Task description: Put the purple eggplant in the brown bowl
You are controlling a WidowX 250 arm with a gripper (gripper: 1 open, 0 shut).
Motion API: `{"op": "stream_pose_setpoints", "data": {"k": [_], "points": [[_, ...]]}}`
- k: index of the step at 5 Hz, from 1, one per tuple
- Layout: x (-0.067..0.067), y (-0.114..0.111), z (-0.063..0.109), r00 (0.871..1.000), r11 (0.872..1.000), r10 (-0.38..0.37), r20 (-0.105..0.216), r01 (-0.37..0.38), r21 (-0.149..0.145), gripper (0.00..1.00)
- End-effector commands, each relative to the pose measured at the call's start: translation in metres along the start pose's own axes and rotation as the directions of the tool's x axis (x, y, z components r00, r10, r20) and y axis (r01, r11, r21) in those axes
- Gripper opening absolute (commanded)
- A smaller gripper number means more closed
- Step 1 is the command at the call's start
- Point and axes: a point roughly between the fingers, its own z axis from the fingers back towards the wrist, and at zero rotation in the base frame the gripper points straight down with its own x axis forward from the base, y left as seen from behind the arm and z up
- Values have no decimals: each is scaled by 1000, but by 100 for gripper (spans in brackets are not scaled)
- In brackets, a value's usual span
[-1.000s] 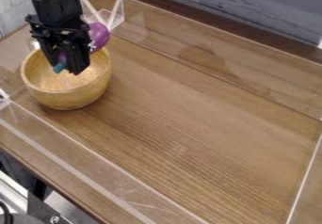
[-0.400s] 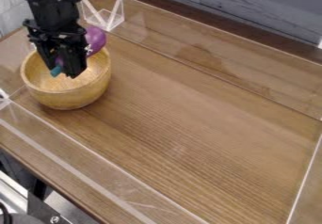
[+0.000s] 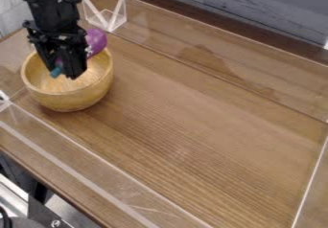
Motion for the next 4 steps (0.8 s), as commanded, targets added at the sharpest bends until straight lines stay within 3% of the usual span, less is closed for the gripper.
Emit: {"op": "stream_pose_setpoints", "data": {"k": [1,4], "points": [[6,8,12,999,999,4,45,-5,33,0],[6,11,11,999,999,6,39,-7,33,0]]}}
